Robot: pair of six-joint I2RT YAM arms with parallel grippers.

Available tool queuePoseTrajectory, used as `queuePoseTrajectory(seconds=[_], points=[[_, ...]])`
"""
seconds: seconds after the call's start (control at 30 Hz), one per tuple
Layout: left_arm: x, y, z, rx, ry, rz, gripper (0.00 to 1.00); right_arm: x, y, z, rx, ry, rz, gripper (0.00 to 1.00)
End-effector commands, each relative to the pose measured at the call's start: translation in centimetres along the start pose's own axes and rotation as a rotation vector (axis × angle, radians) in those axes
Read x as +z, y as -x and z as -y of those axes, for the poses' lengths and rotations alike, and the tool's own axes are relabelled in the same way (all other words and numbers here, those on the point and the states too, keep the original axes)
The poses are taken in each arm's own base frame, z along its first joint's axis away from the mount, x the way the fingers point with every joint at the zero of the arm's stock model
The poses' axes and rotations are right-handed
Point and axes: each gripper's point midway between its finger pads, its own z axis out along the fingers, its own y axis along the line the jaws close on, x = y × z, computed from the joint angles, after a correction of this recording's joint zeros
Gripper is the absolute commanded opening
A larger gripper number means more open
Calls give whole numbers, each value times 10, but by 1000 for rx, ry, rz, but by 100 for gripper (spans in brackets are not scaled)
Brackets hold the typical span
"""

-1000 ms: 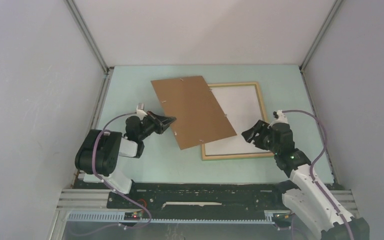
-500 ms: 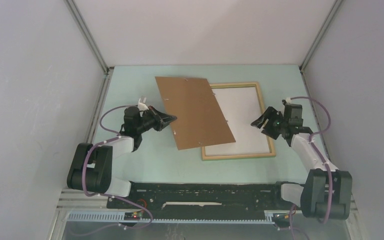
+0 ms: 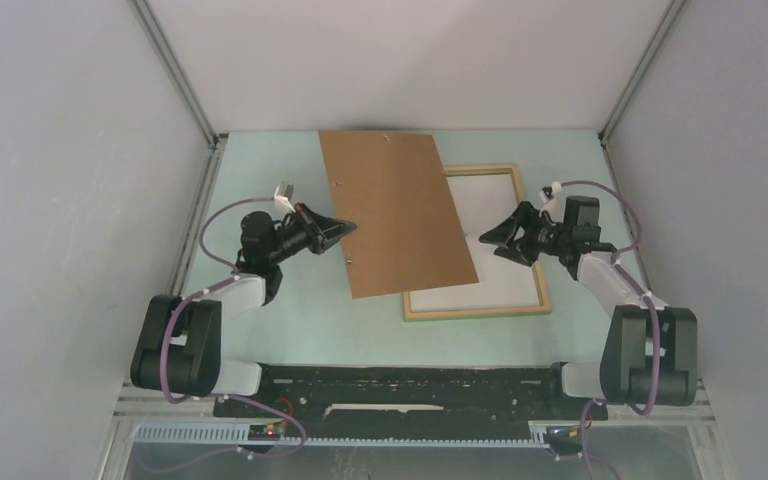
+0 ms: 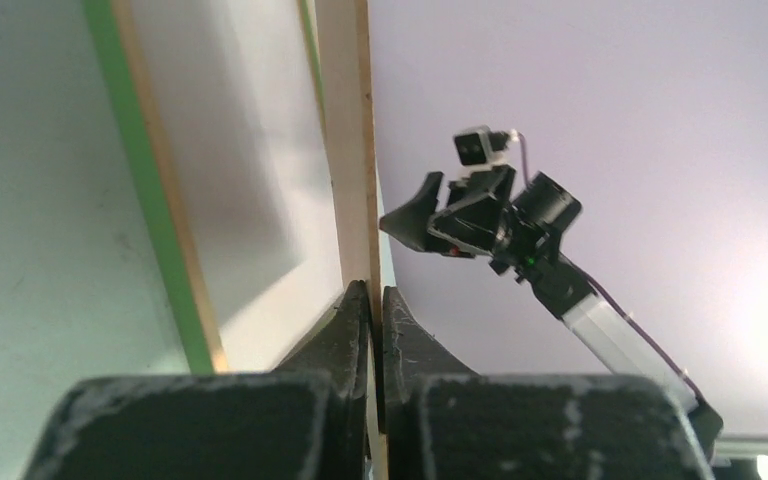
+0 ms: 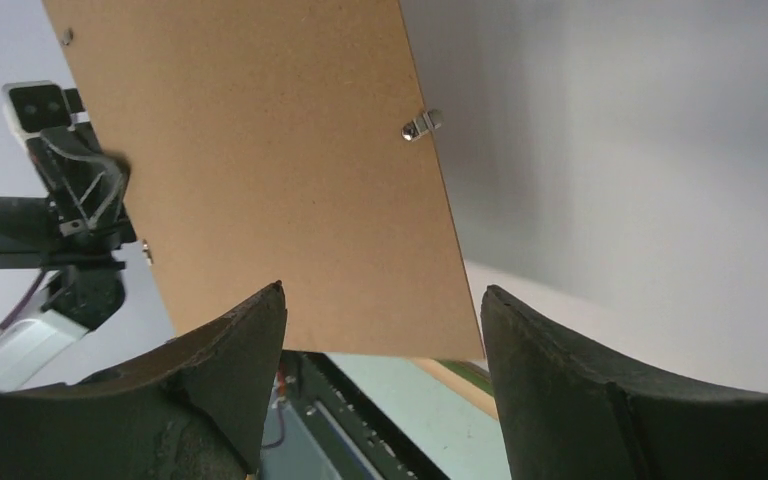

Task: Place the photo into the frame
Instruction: Adjust the photo frame item.

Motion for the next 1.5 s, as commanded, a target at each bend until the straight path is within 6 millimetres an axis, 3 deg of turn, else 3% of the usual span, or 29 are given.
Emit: queuePoseTrajectory(seconds=[0.0,0.17,0.43,0.6,0.73,0.77,1.0,1.23,1.47], points=[[-8,6,69,148,-209,-14,0,2,10,-36,-3,183,-59,79],[-13,-4,76,149,-246,-52,0,9,23,-50,51,291,-89,78],[-21,-19,91,143,-328,-103,0,14,51,-58,83,357,-91,67],[-25,-29,96,160,-353,-130,0,2,70,-66,-12,307,-22,76],[-26,-37,100,173,-367,-153,0,-2,100,-69,-123,159,49,84],[-27,-38,101,178,-372,-156,0,0,103,-64,-133,124,51,85],[-30,-42,109,194,-392,-164,0,-4,148,-84,-241,-7,97,87],[-29,-42,110,191,-394,-164,0,6,150,-100,-305,-85,63,87],[-28,-41,110,185,-392,-159,0,20,130,-114,-350,-94,18,85]])
